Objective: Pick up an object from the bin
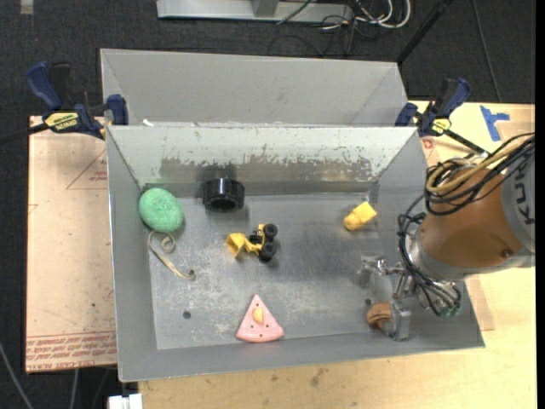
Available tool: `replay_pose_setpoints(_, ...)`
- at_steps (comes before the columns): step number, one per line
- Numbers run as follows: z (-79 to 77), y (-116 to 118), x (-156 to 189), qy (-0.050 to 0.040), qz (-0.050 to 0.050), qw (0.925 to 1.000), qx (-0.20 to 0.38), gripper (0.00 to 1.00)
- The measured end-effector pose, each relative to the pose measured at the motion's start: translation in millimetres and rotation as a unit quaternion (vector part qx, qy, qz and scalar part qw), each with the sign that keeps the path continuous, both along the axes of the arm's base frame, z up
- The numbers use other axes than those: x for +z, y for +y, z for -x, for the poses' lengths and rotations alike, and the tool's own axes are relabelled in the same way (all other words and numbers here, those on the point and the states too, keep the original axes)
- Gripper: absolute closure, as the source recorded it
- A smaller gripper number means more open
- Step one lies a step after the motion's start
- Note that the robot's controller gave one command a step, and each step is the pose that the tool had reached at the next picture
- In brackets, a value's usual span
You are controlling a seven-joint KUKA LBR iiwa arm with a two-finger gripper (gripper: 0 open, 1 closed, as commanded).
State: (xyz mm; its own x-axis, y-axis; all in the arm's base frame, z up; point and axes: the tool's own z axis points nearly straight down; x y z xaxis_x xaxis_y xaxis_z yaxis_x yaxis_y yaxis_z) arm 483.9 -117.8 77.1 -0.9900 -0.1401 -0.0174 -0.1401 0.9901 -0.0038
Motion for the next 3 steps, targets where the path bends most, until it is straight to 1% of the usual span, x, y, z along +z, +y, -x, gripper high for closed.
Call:
replay_pose_setpoints(1,1.8,-2,53,0.0085,0.000,0.9886,0.150,0.00)
replay_pose_setpoints(2,-0.7,0,14,0.0002,-0.001,0.9999,0.011,0.00)
replay_pose_setpoints(3,-2.3,-4,-1,-0.0040,0.001,0.9891,0.147,0.00)
